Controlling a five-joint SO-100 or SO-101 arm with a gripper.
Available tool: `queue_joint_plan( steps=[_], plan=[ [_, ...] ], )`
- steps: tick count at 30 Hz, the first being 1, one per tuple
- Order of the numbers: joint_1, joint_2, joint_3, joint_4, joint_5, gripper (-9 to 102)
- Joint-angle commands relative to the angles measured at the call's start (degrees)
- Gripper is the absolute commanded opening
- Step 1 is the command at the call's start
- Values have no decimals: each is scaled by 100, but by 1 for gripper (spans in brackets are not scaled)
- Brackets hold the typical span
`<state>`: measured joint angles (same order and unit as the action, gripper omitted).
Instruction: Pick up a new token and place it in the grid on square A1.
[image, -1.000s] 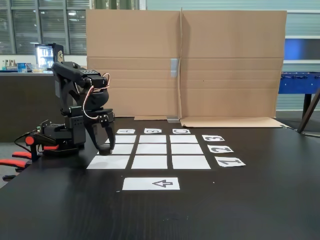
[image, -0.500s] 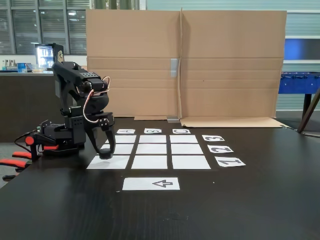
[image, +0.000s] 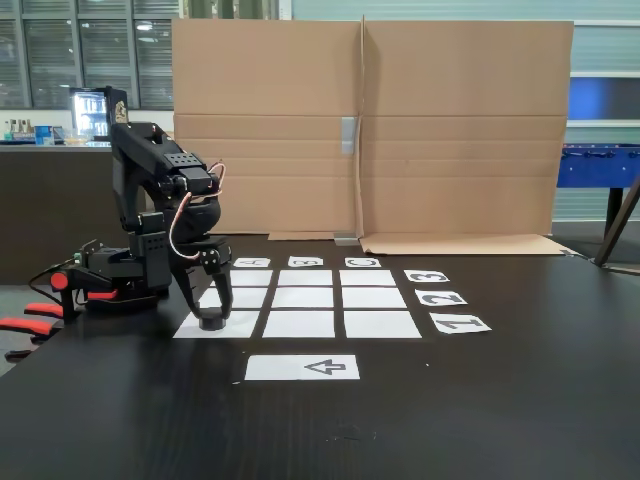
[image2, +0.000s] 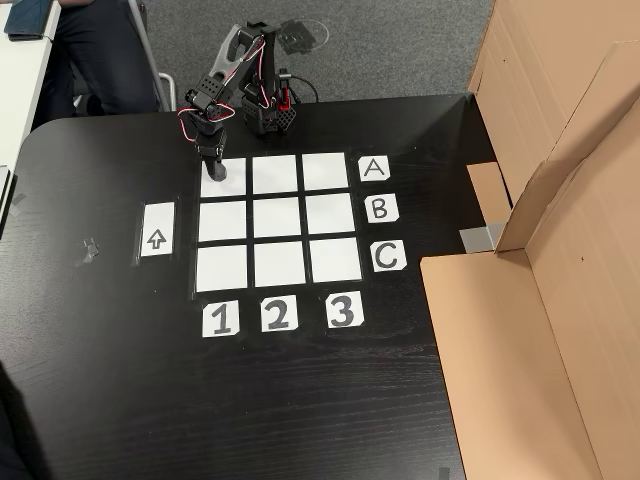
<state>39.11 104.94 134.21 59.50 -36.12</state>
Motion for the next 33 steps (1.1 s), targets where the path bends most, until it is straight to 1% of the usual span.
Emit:
queue_joint_plan(
  steps=[1, 9, 15, 21, 25, 33],
  plan=[
    [-18, -141, -26, -70, 0, 1],
    [-26, -167, -9, -70, -70, 1],
    [-44, -167, 9, -70, -114, 5],
    [-44, -167, 18, -70, -149, 6],
    [-35, -167, 26, -44, -176, 16],
    [-53, -97, 35, 0, -220, 25]
  ],
)
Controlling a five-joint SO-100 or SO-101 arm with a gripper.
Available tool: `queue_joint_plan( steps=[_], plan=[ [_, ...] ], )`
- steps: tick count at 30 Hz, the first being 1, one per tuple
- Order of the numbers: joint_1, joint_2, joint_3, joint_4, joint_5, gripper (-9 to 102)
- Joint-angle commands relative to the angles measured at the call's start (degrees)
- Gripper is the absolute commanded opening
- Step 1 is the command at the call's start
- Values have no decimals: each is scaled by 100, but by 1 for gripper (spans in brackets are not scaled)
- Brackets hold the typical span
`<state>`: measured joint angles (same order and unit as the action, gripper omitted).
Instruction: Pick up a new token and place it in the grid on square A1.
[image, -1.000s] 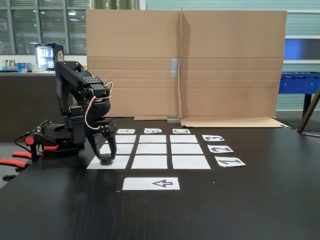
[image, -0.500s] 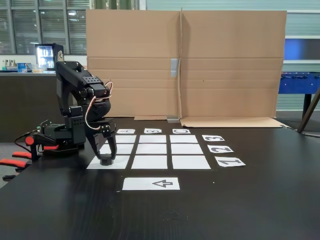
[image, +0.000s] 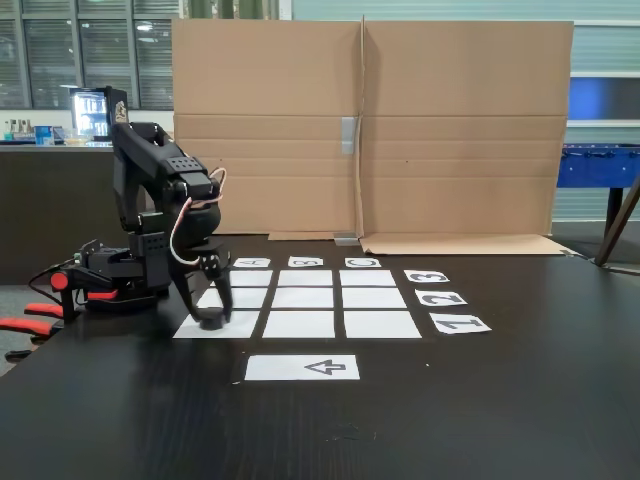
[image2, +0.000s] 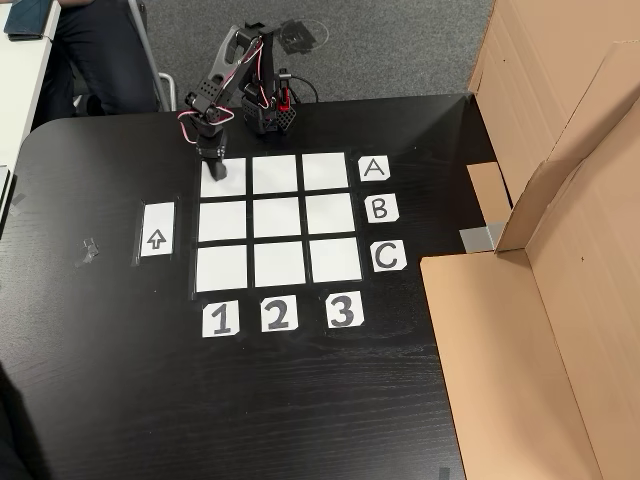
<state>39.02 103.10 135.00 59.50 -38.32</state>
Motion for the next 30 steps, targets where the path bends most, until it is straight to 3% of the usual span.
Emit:
queue_joint_plan(
  steps=[1, 22, 30],
  plan=[
    [-44, 114, -44, 9, 0, 25],
    [-123, 1037, -105, 642, 53, 33],
    [-360, 1846, -343, 1239, 299, 33]
  ],
)
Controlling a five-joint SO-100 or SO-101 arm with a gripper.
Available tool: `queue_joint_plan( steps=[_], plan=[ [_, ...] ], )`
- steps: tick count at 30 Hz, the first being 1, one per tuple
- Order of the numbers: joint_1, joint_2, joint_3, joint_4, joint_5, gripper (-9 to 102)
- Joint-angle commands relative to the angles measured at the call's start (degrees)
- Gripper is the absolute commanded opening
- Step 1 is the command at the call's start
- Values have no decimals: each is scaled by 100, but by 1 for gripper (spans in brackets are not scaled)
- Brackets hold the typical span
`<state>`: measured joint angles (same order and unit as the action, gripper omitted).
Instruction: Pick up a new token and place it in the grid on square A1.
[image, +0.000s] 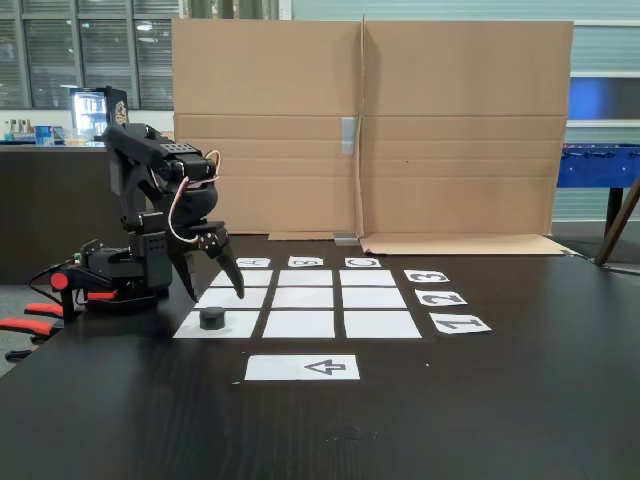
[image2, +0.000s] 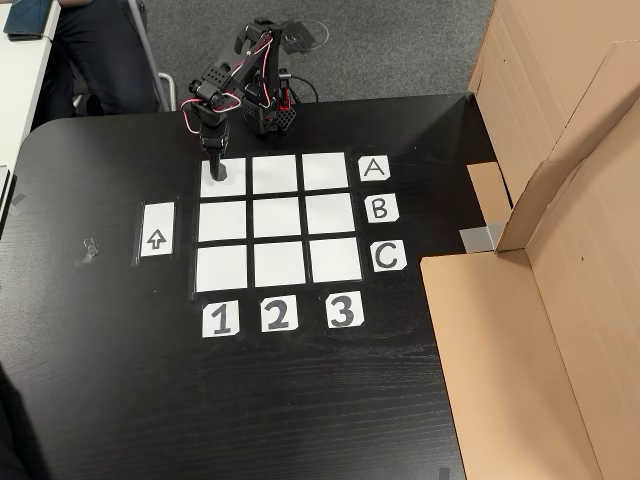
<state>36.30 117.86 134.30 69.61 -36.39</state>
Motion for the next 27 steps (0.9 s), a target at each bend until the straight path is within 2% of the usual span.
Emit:
queue_joint_plan(
  steps=[1, 12, 20, 27],
  plan=[
    [-132, 466, -343, 316, 149, 33],
    [-861, 1688, -756, 765, 923, 33],
    [-1301, 2329, -1055, 589, 1494, 33],
    [-1301, 3146, -853, 343, 1890, 32]
  ],
)
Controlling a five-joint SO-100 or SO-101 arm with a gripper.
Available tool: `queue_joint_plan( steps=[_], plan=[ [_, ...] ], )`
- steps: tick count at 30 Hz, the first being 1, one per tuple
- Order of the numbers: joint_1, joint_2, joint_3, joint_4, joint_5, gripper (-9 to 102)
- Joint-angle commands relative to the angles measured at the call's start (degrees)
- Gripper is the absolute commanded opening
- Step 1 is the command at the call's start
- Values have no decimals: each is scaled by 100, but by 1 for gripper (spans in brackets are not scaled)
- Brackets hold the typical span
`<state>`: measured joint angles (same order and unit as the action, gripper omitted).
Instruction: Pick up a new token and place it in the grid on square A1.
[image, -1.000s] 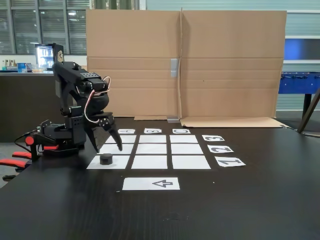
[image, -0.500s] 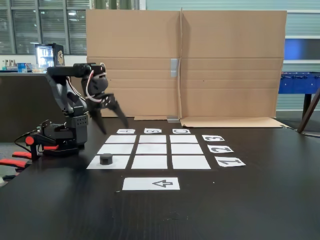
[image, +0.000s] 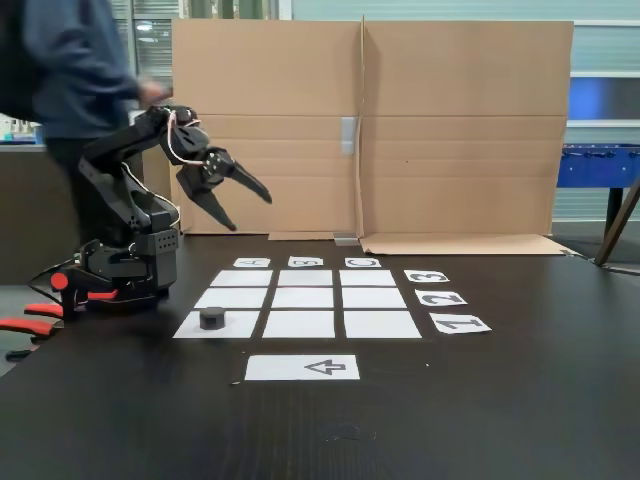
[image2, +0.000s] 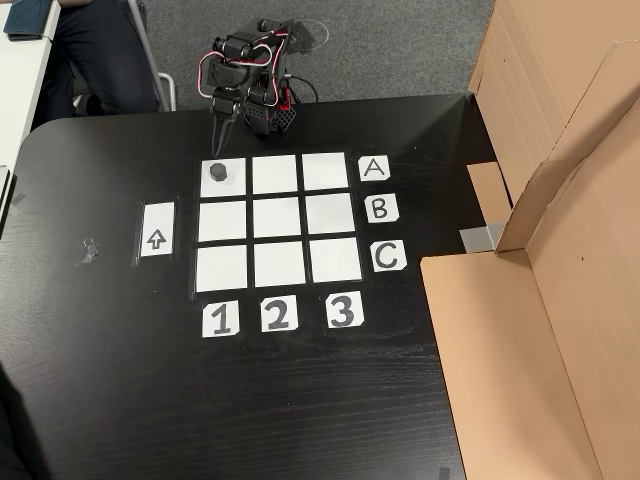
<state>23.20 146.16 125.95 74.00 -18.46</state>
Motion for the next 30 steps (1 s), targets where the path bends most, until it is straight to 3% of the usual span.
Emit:
queue_joint_plan(
  steps=[1, 9, 19, 30],
  plan=[
    [35, 475, 44, -123, 105, 32],
    [334, 2039, 668, -246, 167, 32],
    [1336, 2918, 1327, -492, 431, 32],
    [1731, 3366, 2048, -844, 536, 32]
  ],
)
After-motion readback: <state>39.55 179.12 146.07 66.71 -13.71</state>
